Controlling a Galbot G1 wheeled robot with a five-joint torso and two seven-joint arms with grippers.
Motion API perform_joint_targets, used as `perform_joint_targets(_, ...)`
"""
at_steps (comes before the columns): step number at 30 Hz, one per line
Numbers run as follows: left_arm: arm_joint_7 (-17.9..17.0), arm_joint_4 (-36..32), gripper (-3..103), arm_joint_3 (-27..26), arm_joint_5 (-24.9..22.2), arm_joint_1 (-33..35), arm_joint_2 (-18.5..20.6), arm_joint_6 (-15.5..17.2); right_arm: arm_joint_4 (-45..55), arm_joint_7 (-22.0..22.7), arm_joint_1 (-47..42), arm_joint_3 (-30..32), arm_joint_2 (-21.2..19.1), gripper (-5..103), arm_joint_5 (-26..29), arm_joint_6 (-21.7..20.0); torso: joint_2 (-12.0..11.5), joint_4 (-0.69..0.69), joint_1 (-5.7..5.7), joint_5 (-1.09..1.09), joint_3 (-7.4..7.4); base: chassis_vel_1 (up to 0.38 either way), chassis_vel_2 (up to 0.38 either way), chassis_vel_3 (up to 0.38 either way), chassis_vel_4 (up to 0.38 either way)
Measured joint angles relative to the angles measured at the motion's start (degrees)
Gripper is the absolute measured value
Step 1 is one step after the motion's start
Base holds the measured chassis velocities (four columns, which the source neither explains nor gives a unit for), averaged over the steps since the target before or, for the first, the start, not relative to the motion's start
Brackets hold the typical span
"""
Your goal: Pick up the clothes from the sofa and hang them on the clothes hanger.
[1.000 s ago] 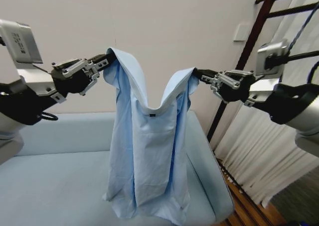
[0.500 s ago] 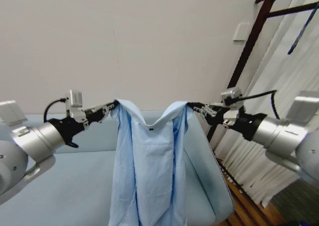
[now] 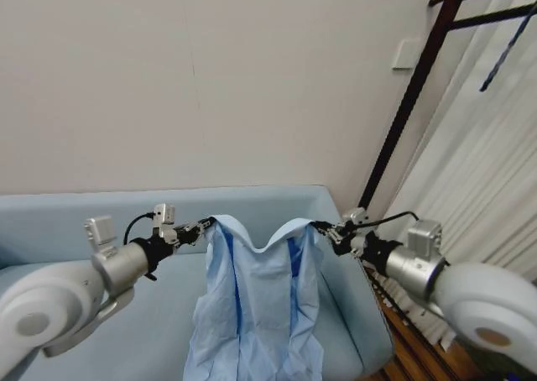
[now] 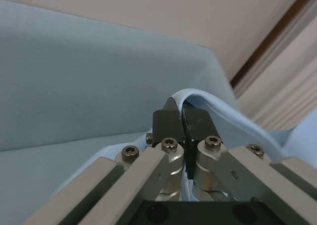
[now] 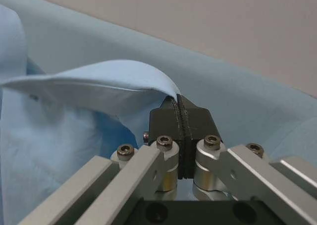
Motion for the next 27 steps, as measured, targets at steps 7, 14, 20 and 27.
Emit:
perform_joint_targets(7, 7.0, 9.0, 0, 8.5, 19.8, -2.4, -2.7, -4.7, -6.1, -1.7, 4.3, -10.7, 7.0, 2, -8.9, 4.0, 0.0, -0.01, 0.0, 0.02, 0.0, 0.0, 0.0, 0.0, 0.0)
perform_joint_targets(14, 7.4, 15.7, 0, 13.9, 24.4, -6.1, -5.9, -6.4, -16.3, -2.4, 13.5, -24.9, 15.0, 2, -15.8, 6.7, 0.0, 0.0, 0.0, 0.03, 0.01, 0.0, 0.0, 0.0, 0.0)
perform_joint_targets(20, 6.7, 23.8, 0, 22.4, 28.3, -12.8, -10.2, -7.4, -26.9, -1.4, 24.1, -36.0, 23.2, 2, -22.5, 8.1, 0.0, 0.03, 0.0, 0.03, 0.01, 0.0, 0.0, 0.0, 0.0)
perform_joint_targets(27, 7.3, 42.9, 0, 34.6, 34.1, -25.7, -18.5, -8.6, -41.8, -3.3, 30.9, -42.3, 31.9, 2, -34.1, 12.0, 0.0, -0.03, 0.01, 0.01, 0.01, 0.0, 0.0, 0.0, 0.0)
